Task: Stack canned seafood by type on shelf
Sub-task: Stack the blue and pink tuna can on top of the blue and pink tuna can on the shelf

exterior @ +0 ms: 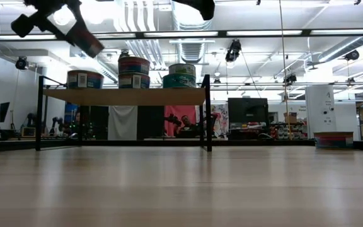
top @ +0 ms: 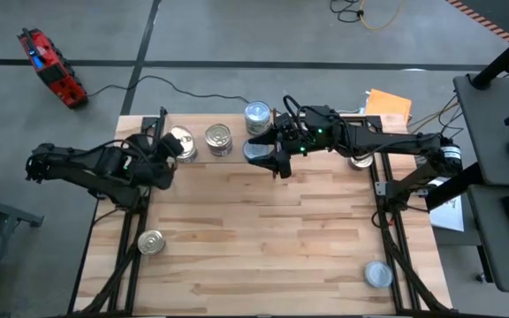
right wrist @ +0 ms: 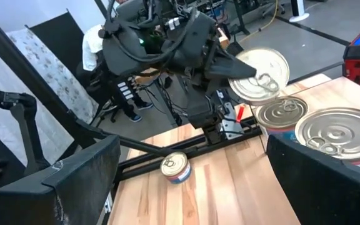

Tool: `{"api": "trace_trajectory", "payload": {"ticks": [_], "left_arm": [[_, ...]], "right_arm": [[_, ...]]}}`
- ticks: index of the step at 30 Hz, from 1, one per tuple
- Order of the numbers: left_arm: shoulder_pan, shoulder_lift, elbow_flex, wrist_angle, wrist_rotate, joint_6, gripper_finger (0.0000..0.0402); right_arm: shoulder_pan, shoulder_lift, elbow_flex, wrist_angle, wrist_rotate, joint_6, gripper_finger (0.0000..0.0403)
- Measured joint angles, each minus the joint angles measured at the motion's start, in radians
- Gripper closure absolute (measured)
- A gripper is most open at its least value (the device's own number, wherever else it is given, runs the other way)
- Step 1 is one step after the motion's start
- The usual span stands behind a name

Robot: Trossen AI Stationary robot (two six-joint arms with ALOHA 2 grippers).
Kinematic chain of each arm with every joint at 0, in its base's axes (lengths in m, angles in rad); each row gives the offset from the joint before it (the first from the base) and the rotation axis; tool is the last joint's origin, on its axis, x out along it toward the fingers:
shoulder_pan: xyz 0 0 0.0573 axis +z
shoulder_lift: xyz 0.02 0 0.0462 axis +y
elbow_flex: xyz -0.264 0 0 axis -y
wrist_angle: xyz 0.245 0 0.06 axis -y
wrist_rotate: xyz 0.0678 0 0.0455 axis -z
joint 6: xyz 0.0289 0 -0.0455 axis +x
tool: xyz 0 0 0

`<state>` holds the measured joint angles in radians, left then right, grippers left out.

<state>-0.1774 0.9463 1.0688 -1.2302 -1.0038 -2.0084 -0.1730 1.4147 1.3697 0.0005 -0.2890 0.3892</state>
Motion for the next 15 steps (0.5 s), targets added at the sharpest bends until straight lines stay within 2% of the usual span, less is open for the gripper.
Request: {"api": "trace_trajectory", "payload": {"ticks": [3, 8, 15], "left_arm": [[0.045, 0.01, 0.0, -0.019, 0.066, 0.001, 0.0234], [0.085, 0.004, 0.0, -0.068, 0.107, 0.031, 0.0234], [0.123, 0.0, 0.0, -0.073, 0.108, 0.036, 0.0234]], "right_arm": [[0.0, 0.0, 0.0, 0.0, 0.0, -0.01, 0.0009], [0.0, 0.0, 0.0, -0.001, -0.001, -0.01, 0.0009], [0.0, 0.0, 0.0, -0.003, -0.003, -0.015, 0.0009]]}}
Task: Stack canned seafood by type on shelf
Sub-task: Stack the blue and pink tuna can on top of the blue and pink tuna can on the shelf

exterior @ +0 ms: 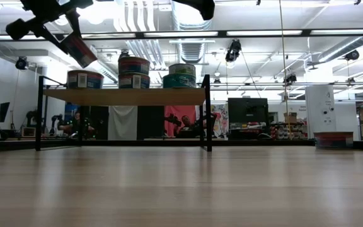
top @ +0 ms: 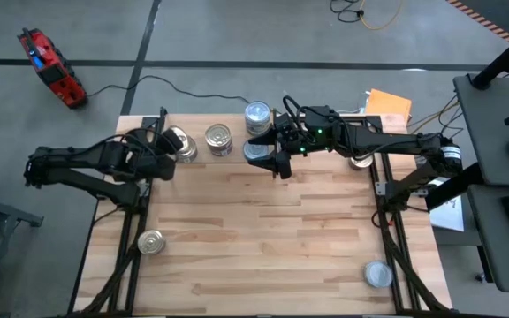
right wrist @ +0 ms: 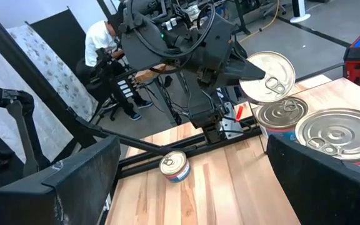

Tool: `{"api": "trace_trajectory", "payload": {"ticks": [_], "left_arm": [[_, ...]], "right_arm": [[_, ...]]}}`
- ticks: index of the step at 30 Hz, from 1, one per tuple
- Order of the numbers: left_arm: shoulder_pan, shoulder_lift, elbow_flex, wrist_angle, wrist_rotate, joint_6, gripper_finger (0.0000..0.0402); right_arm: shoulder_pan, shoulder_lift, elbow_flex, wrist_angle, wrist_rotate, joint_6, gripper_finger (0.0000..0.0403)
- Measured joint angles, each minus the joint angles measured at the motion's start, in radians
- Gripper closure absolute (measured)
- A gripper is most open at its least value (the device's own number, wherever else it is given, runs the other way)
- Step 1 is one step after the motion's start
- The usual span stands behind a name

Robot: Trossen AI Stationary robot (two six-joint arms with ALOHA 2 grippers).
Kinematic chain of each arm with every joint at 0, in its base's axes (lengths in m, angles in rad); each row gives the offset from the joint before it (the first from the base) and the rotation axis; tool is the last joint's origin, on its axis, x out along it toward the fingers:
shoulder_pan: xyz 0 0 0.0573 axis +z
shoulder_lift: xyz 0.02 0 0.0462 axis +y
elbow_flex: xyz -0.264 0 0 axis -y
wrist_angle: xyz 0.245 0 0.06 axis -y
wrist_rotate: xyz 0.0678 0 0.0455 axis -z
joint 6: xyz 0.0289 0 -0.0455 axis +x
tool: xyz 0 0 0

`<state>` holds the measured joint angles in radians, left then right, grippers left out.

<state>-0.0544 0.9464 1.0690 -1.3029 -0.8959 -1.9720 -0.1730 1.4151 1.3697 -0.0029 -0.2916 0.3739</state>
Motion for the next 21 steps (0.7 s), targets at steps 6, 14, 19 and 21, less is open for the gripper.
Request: {"api": "trace_trajectory", "payload": {"ticks": [6, 14, 19, 21], "left_arm": [[0.012, 0.007, 0.0, 0.033, -0.004, 0.001, 0.0234], [0.029, 0.013, 0.0, 0.075, -0.003, 0.059, 0.0234], [0.034, 0.021, 0.0, 0.11, 0.037, 0.123, 0.0234], [0.034, 0.02, 0.002, 0.153, 0.079, 0.19, 0.0235]], "right_arm": [[0.0, 0.0, 0.0, 0.0, 0.0, -0.005, 0.0009], [0.0, 0.0, -0.001, -0.001, 0.0, -0.007, 0.0009], [0.0, 0.0, -0.001, -0.009, 0.001, -0.007, 0.0009], [0.0, 0.0, -0.001, -0.024, 0.001, -0.007, 0.0009]]}}
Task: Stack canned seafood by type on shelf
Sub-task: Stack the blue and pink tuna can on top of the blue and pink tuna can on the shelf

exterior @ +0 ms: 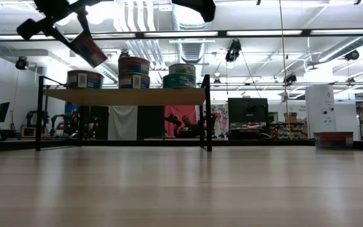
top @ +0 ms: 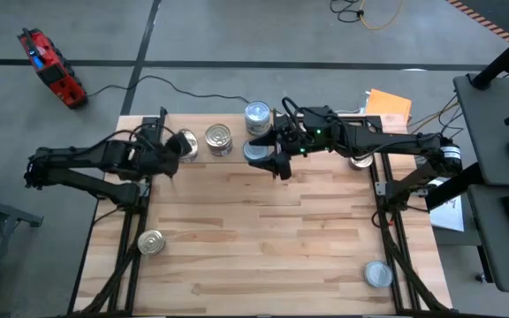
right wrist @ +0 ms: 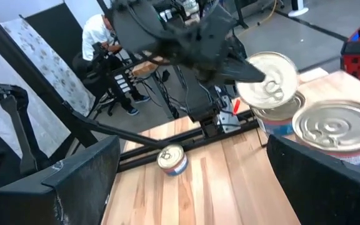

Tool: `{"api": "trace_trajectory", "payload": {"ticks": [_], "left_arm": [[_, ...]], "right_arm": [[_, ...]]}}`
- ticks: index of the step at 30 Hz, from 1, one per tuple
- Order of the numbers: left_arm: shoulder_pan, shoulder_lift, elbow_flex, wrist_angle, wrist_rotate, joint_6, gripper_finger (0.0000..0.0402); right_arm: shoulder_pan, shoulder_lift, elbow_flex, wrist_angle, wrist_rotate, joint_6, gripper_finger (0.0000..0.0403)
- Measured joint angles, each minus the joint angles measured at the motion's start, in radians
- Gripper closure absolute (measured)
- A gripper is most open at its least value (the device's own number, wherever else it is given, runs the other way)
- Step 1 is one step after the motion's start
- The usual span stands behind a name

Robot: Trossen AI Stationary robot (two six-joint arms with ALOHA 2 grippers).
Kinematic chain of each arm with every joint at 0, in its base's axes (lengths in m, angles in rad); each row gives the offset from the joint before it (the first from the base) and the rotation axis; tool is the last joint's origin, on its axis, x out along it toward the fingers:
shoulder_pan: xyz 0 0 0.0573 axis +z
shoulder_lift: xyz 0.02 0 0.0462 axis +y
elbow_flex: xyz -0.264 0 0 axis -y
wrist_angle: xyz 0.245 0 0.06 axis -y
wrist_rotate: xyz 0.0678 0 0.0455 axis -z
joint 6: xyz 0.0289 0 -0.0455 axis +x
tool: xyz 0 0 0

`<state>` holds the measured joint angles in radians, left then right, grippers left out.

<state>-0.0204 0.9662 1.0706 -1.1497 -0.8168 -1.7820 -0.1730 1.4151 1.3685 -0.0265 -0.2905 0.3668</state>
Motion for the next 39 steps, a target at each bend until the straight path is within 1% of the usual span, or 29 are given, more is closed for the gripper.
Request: {"api": "trace_trajectory", "payload": {"ticks": [3, 4, 9, 11, 15, 18, 20, 21, 23, 25, 28, 30, 31, 35, 39], "left_arm": [[0.003, -0.018, 0.029, -0.006, 0.097, 0.11, 0.0234], [0.005, -0.031, 0.045, -0.008, 0.111, 0.143, 0.0234], [0.011, -0.126, 0.144, -0.12, 0.092, 0.226, 0.0234], [0.022, -0.166, 0.166, -0.113, 0.11, 0.281, 0.0234], [0.055, -0.226, 0.169, -0.085, 0.205, 0.339, 0.0234], [0.085, -0.246, 0.139, -0.088, 0.214, 0.33, 0.0235], [0.114, -0.248, 0.12, -0.054, 0.214, 0.324, 0.0234], [0.128, -0.248, 0.109, -0.008, 0.215, 0.326, 0.0234], [0.148, -0.239, 0.088, 0.113, 0.224, 0.381, 0.0235], [0.174, -0.224, 0.082, 0.189, 0.244, 0.461, 0.0235], [0.263, -0.215, 0.084, 0.167, 0.28, 0.524, 0.0235], [0.344, -0.224, 0.084, 0.161, 0.342, 0.543, 0.0234], [0.385, -0.226, 0.083, 0.178, 0.391, 0.553, 0.0235], [0.539, -0.193, 0.07, 0.261, 0.671, 0.692, 0.0235], [0.709, -0.167, 0.065, 0.186, 0.805, 0.815, 0.0235]], "right_arm": [[0.0, 0.0, 0.0, -0.025, 0.0, 0.0, 0.0009], [0.0, 0.0, 0.0, -0.033, 0.001, 0.0, 0.0009], [0.0, 0.0, 0.0, -0.051, 0.002, -0.002, 0.0009], [0.0, 0.0, 0.0, -0.051, 0.002, -0.012, 0.0009], [-0.004, 0.0, -0.001, -0.051, 0.002, -0.031, 0.0009], [-0.01, 0.0, -0.001, -0.051, 0.001, -0.048, 0.0009], [-0.014, 0.0, -0.001, -0.051, 0.001, -0.056, 0.0009], [-0.019, 0.0, -0.001, -0.051, 0.001, -0.061, 0.0009], [-0.026, 0.0, -0.001, -0.05, 0.0, -0.064, 0.0009], [-0.036, 0.0, -0.001, -0.05, -0.002, -0.064, 0.0009], [-0.048, 0.0, -0.001, -0.051, -0.016, -0.064, 0.0009], [-0.056, 0.0, -0.001, -0.051, -0.036, -0.064, 0.0009], [-0.058, 0.0, -0.001, -0.051, -0.042, -0.064, 0.0009], [-0.065, 0.0, -0.001, -0.051, -0.051, -0.069, 0.0009], [-0.065, 0.0, -0.001, -0.066, -0.054, -0.073, 0.0009]]}}
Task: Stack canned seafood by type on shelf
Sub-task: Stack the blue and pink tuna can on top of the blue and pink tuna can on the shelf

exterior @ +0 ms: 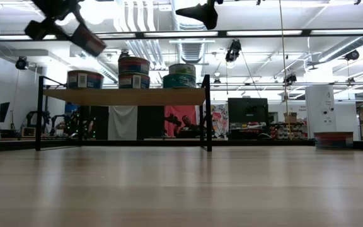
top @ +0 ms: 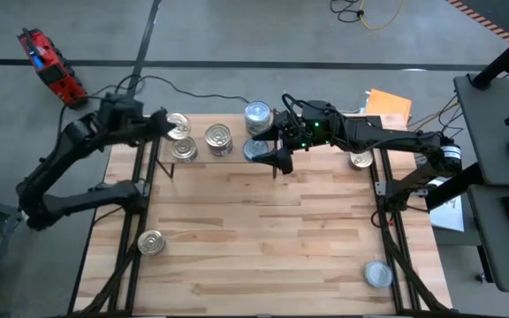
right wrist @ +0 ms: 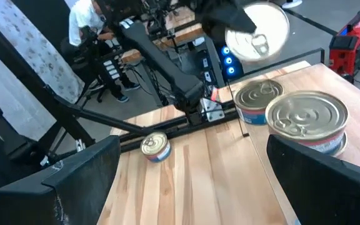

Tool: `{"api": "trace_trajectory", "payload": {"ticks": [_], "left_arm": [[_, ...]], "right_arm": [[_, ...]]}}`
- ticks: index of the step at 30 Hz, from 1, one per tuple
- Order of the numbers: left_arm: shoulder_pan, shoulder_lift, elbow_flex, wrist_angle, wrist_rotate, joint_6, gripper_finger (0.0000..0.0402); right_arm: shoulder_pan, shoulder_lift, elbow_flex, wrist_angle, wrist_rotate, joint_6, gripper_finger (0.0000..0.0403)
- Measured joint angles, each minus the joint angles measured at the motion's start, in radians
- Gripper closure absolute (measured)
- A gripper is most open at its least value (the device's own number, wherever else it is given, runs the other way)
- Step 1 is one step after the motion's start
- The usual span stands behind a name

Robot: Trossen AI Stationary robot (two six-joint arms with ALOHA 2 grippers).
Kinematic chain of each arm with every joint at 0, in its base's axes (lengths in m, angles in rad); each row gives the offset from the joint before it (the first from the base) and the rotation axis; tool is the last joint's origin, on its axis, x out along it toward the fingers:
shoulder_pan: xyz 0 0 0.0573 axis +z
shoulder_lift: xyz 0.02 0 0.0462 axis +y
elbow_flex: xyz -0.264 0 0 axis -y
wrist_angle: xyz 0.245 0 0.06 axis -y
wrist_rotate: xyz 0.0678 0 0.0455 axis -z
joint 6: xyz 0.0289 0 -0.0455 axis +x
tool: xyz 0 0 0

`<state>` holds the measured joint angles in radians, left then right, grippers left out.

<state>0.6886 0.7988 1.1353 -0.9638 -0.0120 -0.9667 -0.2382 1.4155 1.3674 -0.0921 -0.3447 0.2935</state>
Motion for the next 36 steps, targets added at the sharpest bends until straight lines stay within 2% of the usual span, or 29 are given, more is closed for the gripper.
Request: {"api": "trace_trajectory", "payload": {"ticks": [3, 6, 14, 19, 27, 36], "left_arm": [[0.114, -0.006, 0.002, -0.074, 0.145, 0.066, 0.0234], [0.176, -0.017, -0.002, -0.063, 0.222, 0.092, 0.0235], [0.196, -0.013, -0.03, -0.026, 0.246, 0.108, 0.0235], [0.197, 0.002, -0.067, 0.056, 0.248, 0.091, 0.0234], [0.197, 0.014, -0.072, -0.058, 0.26, 0.122, 0.0235], [0.197, 0.002, -0.078, -0.066, 0.251, 0.11, 0.0235]], "right_arm": [[0.0, 0.0, 0.0, -0.019, -0.001, -0.004, 0.0009], [0.0, 0.0, 0.0, -0.037, -0.005, -0.007, 0.0009], [0.0, 0.0, 0.0, -0.039, -0.005, -0.02, 0.0009], [0.0, 0.0, 0.0, -0.039, -0.005, -0.02, 0.0009], [-0.001, 0.0, 0.0, -0.039, -0.004, -0.019, 0.0009], [-0.013, 0.0, 0.0, -0.038, 0.004, -0.02, 0.0009]]}}
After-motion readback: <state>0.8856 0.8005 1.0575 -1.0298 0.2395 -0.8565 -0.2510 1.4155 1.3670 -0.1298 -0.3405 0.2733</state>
